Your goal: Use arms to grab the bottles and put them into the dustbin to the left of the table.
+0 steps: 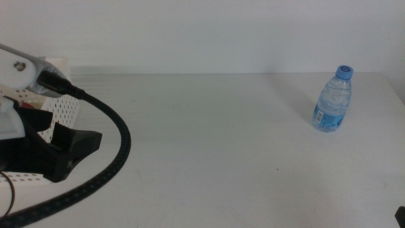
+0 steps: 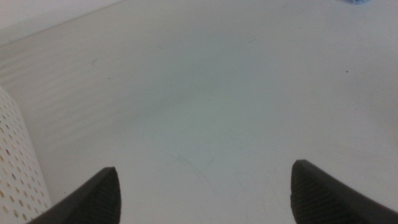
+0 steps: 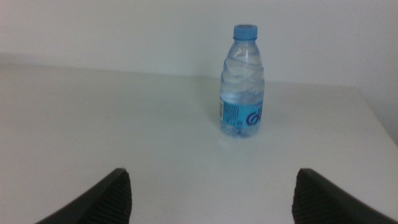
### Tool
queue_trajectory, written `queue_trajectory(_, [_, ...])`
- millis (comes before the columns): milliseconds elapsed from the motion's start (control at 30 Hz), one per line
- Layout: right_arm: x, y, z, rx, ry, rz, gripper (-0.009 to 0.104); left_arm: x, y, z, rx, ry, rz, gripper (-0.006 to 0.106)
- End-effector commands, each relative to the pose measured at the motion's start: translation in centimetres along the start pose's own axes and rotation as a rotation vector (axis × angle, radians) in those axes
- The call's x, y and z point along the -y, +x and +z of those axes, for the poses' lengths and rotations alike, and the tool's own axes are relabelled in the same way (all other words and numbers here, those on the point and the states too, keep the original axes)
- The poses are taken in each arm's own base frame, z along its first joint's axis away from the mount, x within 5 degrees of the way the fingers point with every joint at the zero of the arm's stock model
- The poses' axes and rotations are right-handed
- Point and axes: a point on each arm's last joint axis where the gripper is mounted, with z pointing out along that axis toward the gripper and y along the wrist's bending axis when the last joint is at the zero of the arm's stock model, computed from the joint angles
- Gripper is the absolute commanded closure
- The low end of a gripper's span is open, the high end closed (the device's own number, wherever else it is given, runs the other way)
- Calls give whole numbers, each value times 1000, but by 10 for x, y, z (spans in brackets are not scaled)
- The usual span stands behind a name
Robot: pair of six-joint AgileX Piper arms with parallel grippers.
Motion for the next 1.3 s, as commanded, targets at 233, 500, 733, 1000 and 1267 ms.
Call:
queue_trajectory(233, [-2,-74,-10,28,-1,-18,27,1,-13,-7,97,-3,-15,10])
queue_trajectory(500, [-2,-132,16,-26,6,-38,27,1,-13,-7,97,-3,-15,10])
queue_trajectory(733, [-1,-151,60,-108,8,-35,27,1,-13,-7,97,-3,-15,10])
queue_trajectory(1000, [1,-137,104,-86,19,-37,27,1,-13,-7,97,-3,-16,10])
queue_trajectory(1267, [3,-103,138,-25,22,-21,27,1,-13,-7,97,-3,-16,10])
